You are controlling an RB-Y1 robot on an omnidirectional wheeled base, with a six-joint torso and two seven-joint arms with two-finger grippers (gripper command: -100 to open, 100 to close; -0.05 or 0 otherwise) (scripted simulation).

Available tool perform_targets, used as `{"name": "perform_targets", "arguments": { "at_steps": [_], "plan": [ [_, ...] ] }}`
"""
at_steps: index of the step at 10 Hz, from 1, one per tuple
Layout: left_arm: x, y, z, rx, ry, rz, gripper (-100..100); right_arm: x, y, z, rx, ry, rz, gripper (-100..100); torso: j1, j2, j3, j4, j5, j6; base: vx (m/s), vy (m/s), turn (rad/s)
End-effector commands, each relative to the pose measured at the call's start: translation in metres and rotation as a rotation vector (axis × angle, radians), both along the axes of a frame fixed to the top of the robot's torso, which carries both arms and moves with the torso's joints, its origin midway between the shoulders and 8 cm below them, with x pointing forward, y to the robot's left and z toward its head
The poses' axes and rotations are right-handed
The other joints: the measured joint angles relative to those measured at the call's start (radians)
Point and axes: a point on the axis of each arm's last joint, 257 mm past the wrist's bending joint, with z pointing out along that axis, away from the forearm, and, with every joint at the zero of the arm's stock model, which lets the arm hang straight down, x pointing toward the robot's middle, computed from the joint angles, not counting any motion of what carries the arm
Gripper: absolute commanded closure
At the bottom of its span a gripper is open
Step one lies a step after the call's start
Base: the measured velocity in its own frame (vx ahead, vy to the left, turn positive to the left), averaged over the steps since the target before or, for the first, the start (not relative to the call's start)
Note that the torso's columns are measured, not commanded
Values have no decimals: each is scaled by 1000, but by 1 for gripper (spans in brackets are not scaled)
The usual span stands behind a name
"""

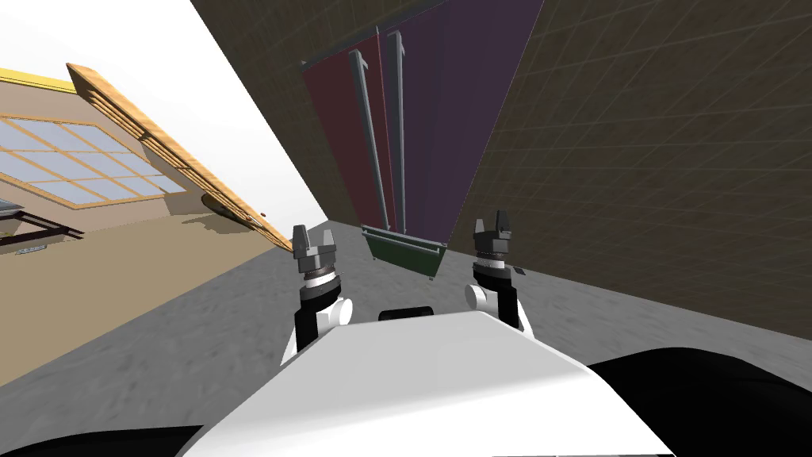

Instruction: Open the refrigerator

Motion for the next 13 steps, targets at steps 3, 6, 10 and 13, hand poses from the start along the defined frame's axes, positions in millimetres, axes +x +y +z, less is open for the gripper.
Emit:
{"name": "perform_targets", "arguments": {
  "at_steps": [3, 6, 10, 13],
  "plan": [
    [0, 0, 0, 0, 0, 0, 0, 0, 0, 0, 0, 0, 0, 0, 0, 175, -351, 176, 0, 0, 0, 0, 0],
    [0, 0, 0, 0, 0, 0, 0, 0, 0, 0, 0, 0, 0, 0, 0, 396, -792, 396, 0, 0, 0, 0, 0],
    [0, 0, 0, 0, 0, 0, 0, 2, 4, -2, -46, 11, 1, -100, 0, 691, -1382, 691, 0, 0, 9, 3, -6],
    [0, 0, 0, 0, 0, 0, 0, 9, 14, -12, -175, 43, -20, -100, 1, 734, -1477, 736, 0, 0, 96, 31, -47]
  ]
}}
